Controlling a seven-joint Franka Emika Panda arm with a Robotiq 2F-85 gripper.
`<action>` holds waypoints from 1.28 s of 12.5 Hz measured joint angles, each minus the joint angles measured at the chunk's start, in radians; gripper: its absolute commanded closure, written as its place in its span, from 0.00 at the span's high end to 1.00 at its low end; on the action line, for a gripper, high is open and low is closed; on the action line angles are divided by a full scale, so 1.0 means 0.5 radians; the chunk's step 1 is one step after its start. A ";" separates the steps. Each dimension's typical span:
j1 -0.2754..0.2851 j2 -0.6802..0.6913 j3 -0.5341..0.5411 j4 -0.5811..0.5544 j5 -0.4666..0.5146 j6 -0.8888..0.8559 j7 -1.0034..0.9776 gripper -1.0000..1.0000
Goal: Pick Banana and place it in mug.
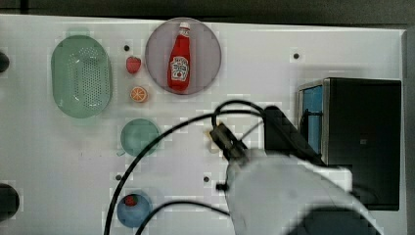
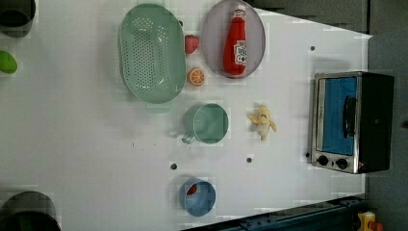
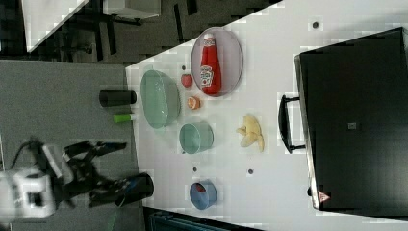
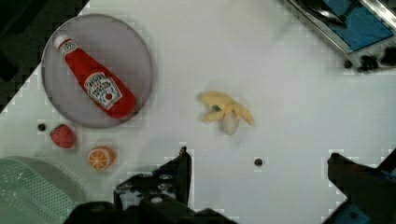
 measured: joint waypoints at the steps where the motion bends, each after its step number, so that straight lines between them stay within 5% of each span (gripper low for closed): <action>1: -0.007 0.058 0.014 -0.078 0.006 0.066 -0.001 1.00; 10: 0.058 0.944 0.047 -0.746 -0.030 1.160 -0.740 1.00; 16: 0.031 1.420 0.090 -0.742 0.013 1.721 -0.902 1.00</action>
